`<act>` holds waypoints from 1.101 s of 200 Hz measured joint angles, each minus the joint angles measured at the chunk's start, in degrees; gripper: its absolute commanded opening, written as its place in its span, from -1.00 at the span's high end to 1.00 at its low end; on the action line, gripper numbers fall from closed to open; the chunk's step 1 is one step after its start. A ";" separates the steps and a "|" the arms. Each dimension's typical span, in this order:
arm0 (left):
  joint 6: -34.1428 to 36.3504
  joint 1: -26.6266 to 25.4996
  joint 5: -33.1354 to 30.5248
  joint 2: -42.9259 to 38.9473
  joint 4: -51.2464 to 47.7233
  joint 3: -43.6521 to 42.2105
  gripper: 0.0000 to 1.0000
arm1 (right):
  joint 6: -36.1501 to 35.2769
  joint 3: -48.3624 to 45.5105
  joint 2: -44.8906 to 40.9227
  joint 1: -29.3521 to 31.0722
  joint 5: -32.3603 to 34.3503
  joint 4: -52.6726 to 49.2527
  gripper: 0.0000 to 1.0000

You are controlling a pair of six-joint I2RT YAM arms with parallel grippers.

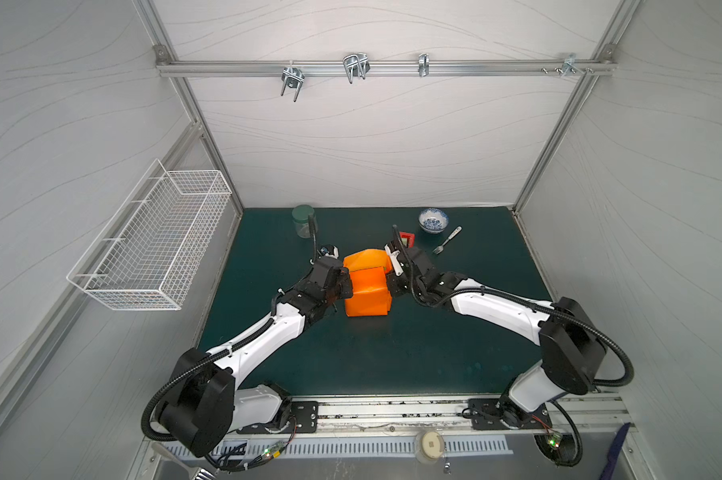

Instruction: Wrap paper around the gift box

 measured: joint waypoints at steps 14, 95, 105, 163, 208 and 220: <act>0.04 0.00 -0.52 -0.09 -0.33 0.09 0.51 | 0.00 0.00 0.00 0.00 0.02 0.02 0.79; 0.68 -0.22 -1.92 1.27 -1.33 1.84 1.00 | -0.13 0.22 0.24 0.22 0.35 0.11 0.75; 0.72 -0.26 -2.03 1.44 -1.25 1.84 1.00 | -0.15 0.28 0.28 0.22 0.39 0.07 0.67; 1.36 -0.33 -2.23 2.12 -0.72 1.84 1.00 | -0.39 3.21 0.63 0.20 0.31 -2.69 0.34; 1.60 -0.33 -2.25 2.12 -0.72 1.84 1.00 | -0.52 4.07 0.87 -0.28 0.72 -3.10 0.70; 1.57 -0.33 -2.23 2.12 -0.70 1.84 1.00 | -0.70 3.91 1.09 -0.39 1.25 -3.15 0.76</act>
